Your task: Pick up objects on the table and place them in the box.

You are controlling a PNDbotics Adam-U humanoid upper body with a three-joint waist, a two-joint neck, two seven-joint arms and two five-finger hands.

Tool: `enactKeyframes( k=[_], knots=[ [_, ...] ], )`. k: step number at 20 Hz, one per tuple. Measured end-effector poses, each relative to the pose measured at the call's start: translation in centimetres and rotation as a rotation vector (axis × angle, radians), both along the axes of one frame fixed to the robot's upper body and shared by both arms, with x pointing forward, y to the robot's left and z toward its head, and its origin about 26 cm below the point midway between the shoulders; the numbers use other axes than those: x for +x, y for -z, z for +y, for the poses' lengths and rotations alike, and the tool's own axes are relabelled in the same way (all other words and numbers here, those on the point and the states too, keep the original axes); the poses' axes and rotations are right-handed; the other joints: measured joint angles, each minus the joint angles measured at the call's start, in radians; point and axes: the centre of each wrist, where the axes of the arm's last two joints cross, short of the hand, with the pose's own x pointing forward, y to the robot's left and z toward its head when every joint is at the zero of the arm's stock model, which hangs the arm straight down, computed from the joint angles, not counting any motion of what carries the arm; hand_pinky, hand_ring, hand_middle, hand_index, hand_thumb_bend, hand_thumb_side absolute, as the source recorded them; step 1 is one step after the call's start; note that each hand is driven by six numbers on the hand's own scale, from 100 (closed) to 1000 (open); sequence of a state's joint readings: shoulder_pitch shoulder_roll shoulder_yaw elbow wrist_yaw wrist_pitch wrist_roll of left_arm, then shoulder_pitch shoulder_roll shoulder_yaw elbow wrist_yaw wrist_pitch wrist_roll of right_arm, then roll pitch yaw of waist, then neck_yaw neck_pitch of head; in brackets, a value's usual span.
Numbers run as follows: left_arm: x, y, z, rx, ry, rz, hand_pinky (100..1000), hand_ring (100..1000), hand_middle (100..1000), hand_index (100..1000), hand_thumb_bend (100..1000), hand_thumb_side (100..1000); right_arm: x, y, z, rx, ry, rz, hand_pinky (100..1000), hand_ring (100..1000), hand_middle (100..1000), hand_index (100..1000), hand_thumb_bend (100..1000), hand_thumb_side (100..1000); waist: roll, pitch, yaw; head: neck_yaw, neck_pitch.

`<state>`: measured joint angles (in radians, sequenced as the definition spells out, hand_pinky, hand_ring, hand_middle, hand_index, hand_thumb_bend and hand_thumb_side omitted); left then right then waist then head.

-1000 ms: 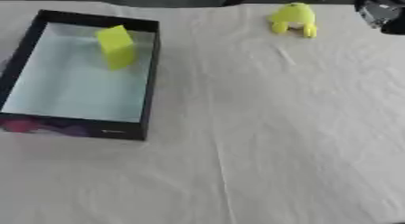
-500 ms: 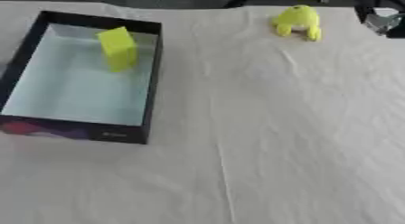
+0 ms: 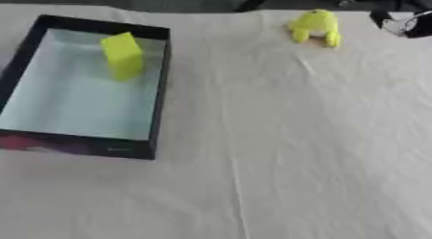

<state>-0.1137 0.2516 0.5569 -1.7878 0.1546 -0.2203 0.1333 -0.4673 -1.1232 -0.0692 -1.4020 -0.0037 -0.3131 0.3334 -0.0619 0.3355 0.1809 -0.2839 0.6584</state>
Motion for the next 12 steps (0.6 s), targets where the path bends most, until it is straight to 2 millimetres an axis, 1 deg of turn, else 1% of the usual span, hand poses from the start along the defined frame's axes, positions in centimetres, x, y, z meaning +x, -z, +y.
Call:
enactKeyframes(
  k=[5,12],
  knots=[
    [0.2,-0.1,-0.1,0.002,0.008,-0.003,701,541,723,714,130,606,0.5,-0.5,-0.9,-0.006,0.012,0.026,1000,1000,1000,950,274,100,-0.007,0.013,0.018,-0.02,-0.012],
    [0.5,-0.4,-0.3,0.006,0.015,-0.017,702,540,723,714,130,606,1.0,-0.9,-2.1,0.003,0.056,0.023,999,1000,1000,949,308,100,-0.029,0.031,0.055,-0.077,-0.043]
  ],
)
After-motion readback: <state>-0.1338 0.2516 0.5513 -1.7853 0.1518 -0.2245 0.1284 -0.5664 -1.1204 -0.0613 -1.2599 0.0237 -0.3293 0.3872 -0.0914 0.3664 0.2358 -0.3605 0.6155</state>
